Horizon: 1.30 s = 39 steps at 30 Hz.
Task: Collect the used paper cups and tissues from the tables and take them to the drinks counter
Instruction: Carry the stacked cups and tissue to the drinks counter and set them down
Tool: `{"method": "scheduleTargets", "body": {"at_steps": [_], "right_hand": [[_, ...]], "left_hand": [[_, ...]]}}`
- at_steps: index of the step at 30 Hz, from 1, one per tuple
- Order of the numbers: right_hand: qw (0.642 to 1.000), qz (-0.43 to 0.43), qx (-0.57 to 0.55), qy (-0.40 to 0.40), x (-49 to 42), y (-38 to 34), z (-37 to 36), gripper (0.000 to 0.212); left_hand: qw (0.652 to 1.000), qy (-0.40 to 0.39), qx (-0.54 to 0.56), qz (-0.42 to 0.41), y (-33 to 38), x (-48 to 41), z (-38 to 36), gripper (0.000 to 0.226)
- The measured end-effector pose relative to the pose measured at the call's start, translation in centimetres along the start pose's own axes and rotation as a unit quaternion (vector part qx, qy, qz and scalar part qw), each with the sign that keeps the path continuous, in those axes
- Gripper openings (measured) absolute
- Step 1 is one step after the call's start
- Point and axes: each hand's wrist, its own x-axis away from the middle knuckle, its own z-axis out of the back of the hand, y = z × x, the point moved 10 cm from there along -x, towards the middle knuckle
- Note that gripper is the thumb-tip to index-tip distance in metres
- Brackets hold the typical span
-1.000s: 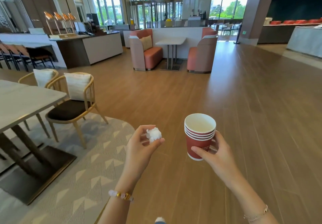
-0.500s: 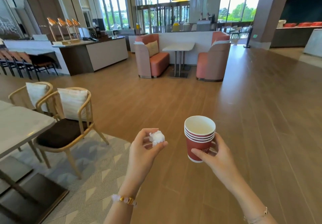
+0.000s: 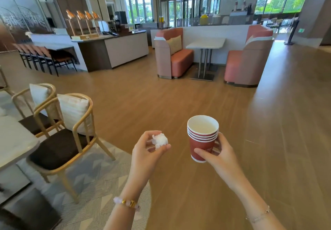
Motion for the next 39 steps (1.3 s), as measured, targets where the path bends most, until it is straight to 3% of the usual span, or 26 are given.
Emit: {"method": "scheduleTargets", "body": {"at_steps": [17, 29, 39], "right_hand": [[0.999, 0.019, 0.011, -0.028, -34.9, 4.6, -2.3, 0.054], [0.999, 0.035, 0.006, -0.034, -63.8, 7.1, -10.7, 0.058], [0.998, 0.038, -0.002, -0.053, -83.6, 10.3, -16.4, 0.059]], "left_hand": [[0.998, 0.038, -0.015, -0.036, -5.8, -32.7, -7.2, 0.034], [0.999, 0.045, -0.007, -0.021, -11.9, -61.8, -7.4, 0.034], [0.998, 0.058, -0.031, -0.018, -16.5, -80.1, -7.8, 0.035]]}}
